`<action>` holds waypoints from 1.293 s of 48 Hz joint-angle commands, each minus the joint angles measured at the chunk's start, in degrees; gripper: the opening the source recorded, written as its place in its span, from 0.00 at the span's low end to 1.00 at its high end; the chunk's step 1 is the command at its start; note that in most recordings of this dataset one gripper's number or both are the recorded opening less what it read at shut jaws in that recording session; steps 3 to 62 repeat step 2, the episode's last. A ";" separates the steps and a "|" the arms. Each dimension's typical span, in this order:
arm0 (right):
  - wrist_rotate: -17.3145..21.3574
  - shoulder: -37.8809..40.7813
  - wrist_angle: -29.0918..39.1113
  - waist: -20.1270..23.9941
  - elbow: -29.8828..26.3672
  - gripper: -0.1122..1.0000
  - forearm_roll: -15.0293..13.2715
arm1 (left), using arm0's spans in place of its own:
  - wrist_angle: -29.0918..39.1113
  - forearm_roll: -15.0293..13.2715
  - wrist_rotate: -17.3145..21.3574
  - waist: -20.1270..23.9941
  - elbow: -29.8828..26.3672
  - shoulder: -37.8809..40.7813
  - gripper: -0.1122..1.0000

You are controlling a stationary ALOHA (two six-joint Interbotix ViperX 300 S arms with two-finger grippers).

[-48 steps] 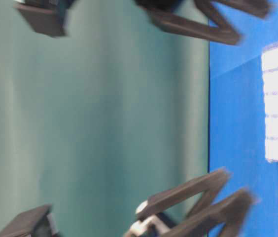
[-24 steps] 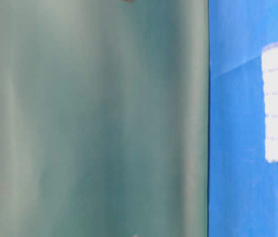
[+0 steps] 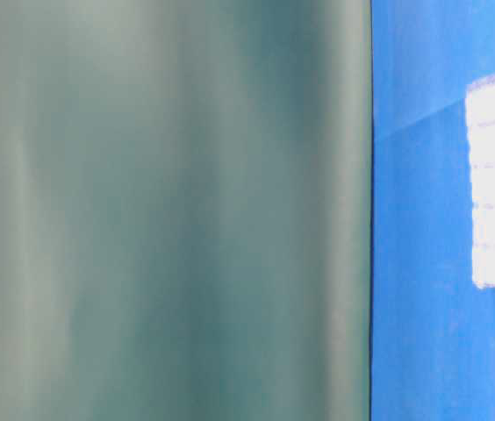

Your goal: Fold the blue towel.

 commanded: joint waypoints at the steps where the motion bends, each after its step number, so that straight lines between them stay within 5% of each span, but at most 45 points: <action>1: 0.18 -1.93 -1.58 0.00 1.14 0.88 -0.09 | -0.44 0.18 0.09 0.18 1.23 -2.72 0.83; 62: 0.26 -2.55 -1.93 0.00 1.85 0.88 0.00 | -0.44 0.18 0.09 0.18 1.67 -3.43 0.83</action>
